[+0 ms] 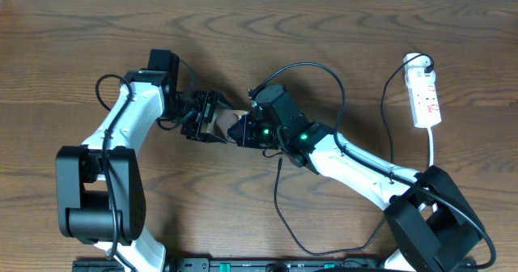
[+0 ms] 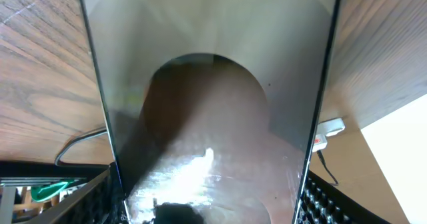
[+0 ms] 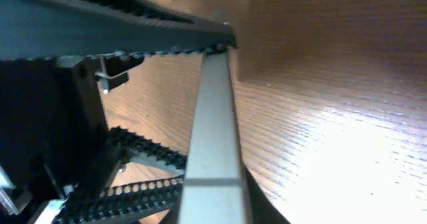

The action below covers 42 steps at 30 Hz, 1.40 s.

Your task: Plug charger to phone and switch on socket

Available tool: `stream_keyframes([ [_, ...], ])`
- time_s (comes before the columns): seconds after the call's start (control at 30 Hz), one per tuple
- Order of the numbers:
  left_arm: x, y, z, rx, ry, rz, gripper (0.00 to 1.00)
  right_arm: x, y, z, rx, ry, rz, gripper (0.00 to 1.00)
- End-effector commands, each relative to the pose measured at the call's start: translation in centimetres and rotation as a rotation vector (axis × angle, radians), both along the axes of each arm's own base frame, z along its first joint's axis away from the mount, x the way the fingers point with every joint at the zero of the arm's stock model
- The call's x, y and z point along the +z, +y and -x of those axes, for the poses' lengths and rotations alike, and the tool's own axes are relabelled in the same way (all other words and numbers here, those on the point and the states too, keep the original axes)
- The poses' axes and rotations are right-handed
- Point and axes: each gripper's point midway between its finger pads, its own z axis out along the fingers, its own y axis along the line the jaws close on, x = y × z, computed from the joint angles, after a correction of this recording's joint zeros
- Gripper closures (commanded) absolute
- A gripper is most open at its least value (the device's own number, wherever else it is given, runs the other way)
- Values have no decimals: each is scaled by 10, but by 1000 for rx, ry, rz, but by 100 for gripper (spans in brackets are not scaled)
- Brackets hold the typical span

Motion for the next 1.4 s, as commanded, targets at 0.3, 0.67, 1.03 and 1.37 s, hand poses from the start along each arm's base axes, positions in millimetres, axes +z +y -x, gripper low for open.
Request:
stream_keyframes([
  [0.3,12,-5,1,-15,-26,35,92,5,7,1,20,-10,-20,99],
  [0.67,12,-5,0,-34,-48,40,8,15,10,-7,22,-40,-61,99],
  [1.03,75,16,-33,-49,-423,123,7,20,-22,-45,-80,-39,-92,99],
  [1.37,171,29,-54,-185,-999,211,7,85,-44,-99,-222,-31,-412,99],
])
